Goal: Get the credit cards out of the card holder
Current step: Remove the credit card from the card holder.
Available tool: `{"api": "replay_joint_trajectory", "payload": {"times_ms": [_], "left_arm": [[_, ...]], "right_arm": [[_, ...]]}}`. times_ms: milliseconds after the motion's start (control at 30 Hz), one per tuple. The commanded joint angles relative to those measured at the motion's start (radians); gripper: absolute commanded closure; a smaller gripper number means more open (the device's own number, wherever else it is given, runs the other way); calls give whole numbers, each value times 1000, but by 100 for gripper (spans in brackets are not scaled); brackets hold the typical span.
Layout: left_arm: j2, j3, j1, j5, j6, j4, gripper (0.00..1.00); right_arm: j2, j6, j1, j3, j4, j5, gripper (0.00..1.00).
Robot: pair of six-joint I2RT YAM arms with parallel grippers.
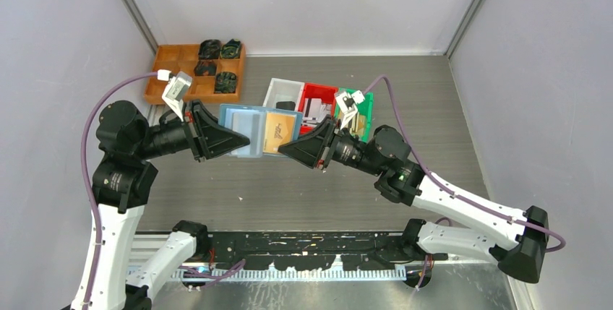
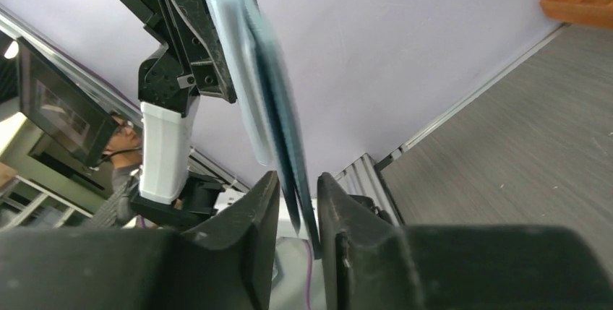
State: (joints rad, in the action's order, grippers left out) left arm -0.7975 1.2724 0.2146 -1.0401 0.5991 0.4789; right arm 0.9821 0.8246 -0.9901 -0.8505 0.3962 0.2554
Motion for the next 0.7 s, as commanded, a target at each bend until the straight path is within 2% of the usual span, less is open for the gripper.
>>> {"api": "replay_joint_trajectory", "payload": {"times_ms": [0, 67, 133, 200, 267, 300, 333, 467, 667], "left_arm": [[7, 3, -3, 7, 10, -65, 100], [8, -9, -3, 7, 8, -63, 96], [9, -17, -2, 4, -9, -48, 77], [10, -13, -3, 4, -72, 2, 40], [14, 4, -3, 45, -174, 83, 6], [15, 14, -3, 61, -225, 119, 1], [16, 31, -3, 78, -297, 166, 1], [9, 79, -3, 77, -436, 241, 0], [10, 109, -3, 58, -552, 266, 0]], "right_arm": [[-21, -41, -5, -55, 58, 0, 77], [-39, -64, -4, -63, 17, -1, 90], [-63, -94, -4, -81, -50, 1, 98], [-90, -143, -4, -116, -156, 6, 99], [-102, -204, -4, -174, -350, 21, 99], [-99, -237, -4, -216, -458, 29, 99], [-90, -282, -4, -271, -563, 39, 99], [-22, -378, -3, -397, -868, 117, 99], [81, -465, -3, -509, -1085, 253, 99]]}}
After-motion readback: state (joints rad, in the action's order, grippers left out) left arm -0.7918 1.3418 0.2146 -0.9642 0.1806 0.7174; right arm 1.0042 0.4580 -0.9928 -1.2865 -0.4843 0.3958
